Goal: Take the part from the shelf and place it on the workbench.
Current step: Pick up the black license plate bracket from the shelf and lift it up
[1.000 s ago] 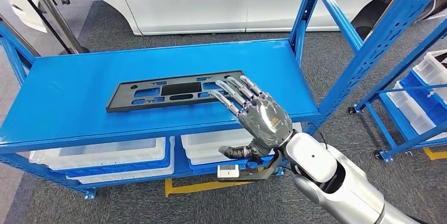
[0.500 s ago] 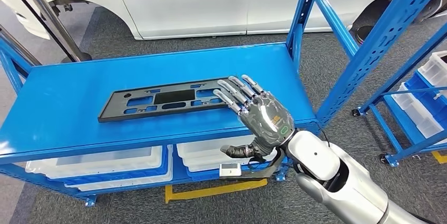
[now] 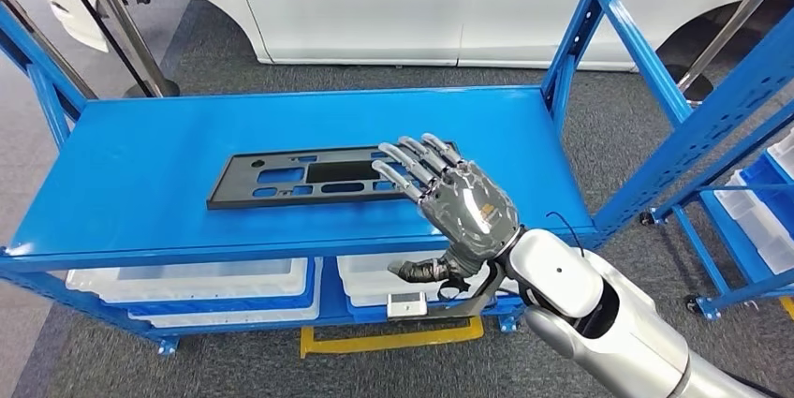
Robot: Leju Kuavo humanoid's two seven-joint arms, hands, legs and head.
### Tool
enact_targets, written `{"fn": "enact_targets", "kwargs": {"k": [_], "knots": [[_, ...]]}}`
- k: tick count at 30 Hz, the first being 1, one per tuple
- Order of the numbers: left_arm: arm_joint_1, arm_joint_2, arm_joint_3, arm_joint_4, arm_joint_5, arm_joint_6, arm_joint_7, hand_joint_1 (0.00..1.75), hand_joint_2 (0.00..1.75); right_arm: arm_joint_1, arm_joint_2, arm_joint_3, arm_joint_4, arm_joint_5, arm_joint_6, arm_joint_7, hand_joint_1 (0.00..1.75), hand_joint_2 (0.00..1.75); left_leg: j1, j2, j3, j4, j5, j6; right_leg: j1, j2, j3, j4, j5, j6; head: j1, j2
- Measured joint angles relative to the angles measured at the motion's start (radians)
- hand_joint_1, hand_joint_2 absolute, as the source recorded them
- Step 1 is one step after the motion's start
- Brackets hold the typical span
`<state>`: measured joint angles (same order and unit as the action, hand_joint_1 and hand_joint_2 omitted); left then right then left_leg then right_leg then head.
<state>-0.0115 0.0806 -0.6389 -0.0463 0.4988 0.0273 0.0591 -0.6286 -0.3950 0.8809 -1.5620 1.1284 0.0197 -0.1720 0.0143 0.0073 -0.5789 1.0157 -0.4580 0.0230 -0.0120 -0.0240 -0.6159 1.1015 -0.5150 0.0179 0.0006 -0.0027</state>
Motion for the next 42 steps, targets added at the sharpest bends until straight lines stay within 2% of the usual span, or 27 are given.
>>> {"fn": "enact_targets", "kwargs": {"k": [2,3,4,5,7,8,9,10,13,14,16,17,20,24,32,38,42], "knots": [[0.000,0.000,-0.007,0.001,0.003,0.000,-0.002,0.00,0.00,-0.002,-0.005,0.002,-0.001,-0.003,0.003,0.000,0.00,0.00,-0.002,-0.009,0.000,0.000,0.000,0.008,-0.001,0.013,-0.060,0.125,-0.060,0.003,0.000,0.000],[0.000,0.000,-0.010,0.002,0.005,-0.001,-0.002,0.00,0.00,-0.002,-0.008,0.004,-0.002,-0.004,0.006,0.000,0.00,0.00,-0.004,-0.016,0.000,0.001,-0.001,0.010,-0.001,0.015,-0.090,0.181,-0.078,0.002,0.000,0.000],[0.000,0.000,-0.011,0.003,0.006,-0.001,-0.002,0.00,0.00,-0.001,-0.010,0.005,-0.002,-0.006,0.008,0.000,0.00,0.00,-0.005,-0.023,0.001,0.001,-0.001,0.011,-0.001,0.016,-0.107,0.210,-0.077,0.001,0.000,0.000],[0.000,0.000,-0.011,0.004,0.008,-0.001,-0.003,0.00,0.00,-0.001,-0.012,0.007,-0.002,-0.009,0.010,0.000,0.00,0.00,-0.007,-0.031,0.003,0.001,-0.002,0.011,0.000,0.018,-0.105,0.199,-0.056,-0.002,0.000,0.000],[-0.001,-0.002,-0.014,0.005,0.012,-0.001,-0.003,0.00,0.00,-0.003,-0.015,0.008,-0.002,-0.014,0.013,0.000,0.00,0.00,-0.009,-0.046,0.009,0.001,-0.005,0.011,0.001,0.034,-0.054,0.081,0.019,-0.014,0.000,0.000],[-0.002,-0.004,-0.015,0.006,0.015,-0.002,-0.003,0.00,0.00,-0.004,-0.016,0.008,-0.003,-0.015,0.013,0.000,0.00,0.00,-0.010,-0.053,0.010,0.002,-0.006,0.010,0.002,0.046,-0.024,0.017,0.047,-0.021,0.000,0.000],[-0.002,-0.006,-0.017,0.006,0.017,-0.002,-0.003,0.00,0.00,-0.006,-0.018,0.008,-0.004,-0.016,0.013,0.000,0.00,0.00,-0.010,-0.060,0.009,0.003,-0.007,0.007,0.004,0.056,-0.003,-0.029,0.061,-0.025,0.000,0.000],[-0.003,-0.007,-0.018,0.007,0.020,-0.002,-0.003,0.00,0.00,-0.008,-0.019,0.008,-0.004,-0.018,0.014,0.000,0.00,0.00,-0.009,-0.065,0.006,0.003,-0.007,0.003,0.006,0.063,0.007,-0.052,0.062,-0.029,0.000,0.000],[-0.002,-0.008,-0.029,0.011,0.035,-0.002,-0.002,0.00,0.00,-0.010,-0.021,0.008,-0.007,-0.028,0.014,0.000,0.00,0.00,-0.006,-0.071,0.009,-0.007,-0.002,-0.012,0.008,0.055,0.017,-0.072,0.060,-0.029,0.000,0.000],[-0.002,-0.009,-0.033,0.012,0.040,-0.002,-0.002,0.00,0.00,-0.010,-0.021,0.008,-0.009,-0.033,0.014,0.000,0.00,0.00,-0.009,-0.070,0.015,-0.013,0.001,-0.011,0.004,0.054,0.022,-0.079,0.062,-0.026,-0.001,0.000],[-0.003,-0.010,-0.037,0.015,0.045,-0.003,-0.001,0.00,0.00,-0.010,-0.022,0.008,-0.010,-0.042,0.015,0.000,0.00,0.00,-0.011,-0.063,0.025,-0.022,0.003,-0.001,0.004,0.053,0.030,-0.087,0.063,-0.019,-0.001,0.000],[-0.003,-0.010,-0.037,0.016,0.046,-0.003,-0.001,0.00,0.00,-0.010,-0.022,0.008,-0.010,-0.044,0.016,0.000,0.00,0.00,-0.012,-0.063,0.027,-0.026,0.002,0.001,0.004,0.053,0.031,-0.087,0.064,-0.020,-0.001,0.000],[-0.004,-0.010,-0.041,0.018,0.057,-0.003,0.008,0.00,0.00,-0.009,-0.022,0.008,-0.010,-0.051,0.022,0.004,0.00,0.00,-0.010,-0.062,0.028,-0.028,0.001,-0.002,0.008,0.052,0.030,-0.082,0.062,-0.027,-0.001,0.000],[-0.007,-0.010,-0.060,0.019,0.096,0.000,0.032,0.00,0.00,-0.008,-0.013,0.007,-0.003,-0.097,0.076,0.021,0.00,0.00,-0.010,-0.061,0.029,-0.029,0.001,-0.004,0.008,0.052,0.028,-0.078,0.061,-0.031,-0.001,0.000],[-0.011,-0.010,-0.094,0.019,0.136,0.003,0.046,0.00,0.00,-0.008,0.054,-0.004,0.064,-0.175,0.133,0.035,0.00,0.00,-0.009,-0.060,0.027,-0.029,0.003,-0.015,0.009,0.051,0.026,-0.076,0.061,-0.032,-0.001,0.000],[-0.014,-0.010,-0.123,0.019,0.156,0.003,0.048,0.00,0.00,-0.010,0.137,-0.011,0.166,-0.185,0.134,0.037,0.00,0.00,-0.009,-0.060,0.026,-0.028,0.003,-0.016,0.008,0.051,0.026,-0.076,0.061,-0.032,-0.001,0.000],[-0.014,-0.010,-0.136,0.019,0.164,0.002,0.048,0.00,0.00,-0.015,0.175,-0.012,0.220,-0.183,0.123,0.035,0.00,0.00,-0.010,-0.060,0.025,-0.027,0.003,-0.016,0.007,0.051,0.026,-0.076,0.061,-0.032,-0.001,0.000]]}}
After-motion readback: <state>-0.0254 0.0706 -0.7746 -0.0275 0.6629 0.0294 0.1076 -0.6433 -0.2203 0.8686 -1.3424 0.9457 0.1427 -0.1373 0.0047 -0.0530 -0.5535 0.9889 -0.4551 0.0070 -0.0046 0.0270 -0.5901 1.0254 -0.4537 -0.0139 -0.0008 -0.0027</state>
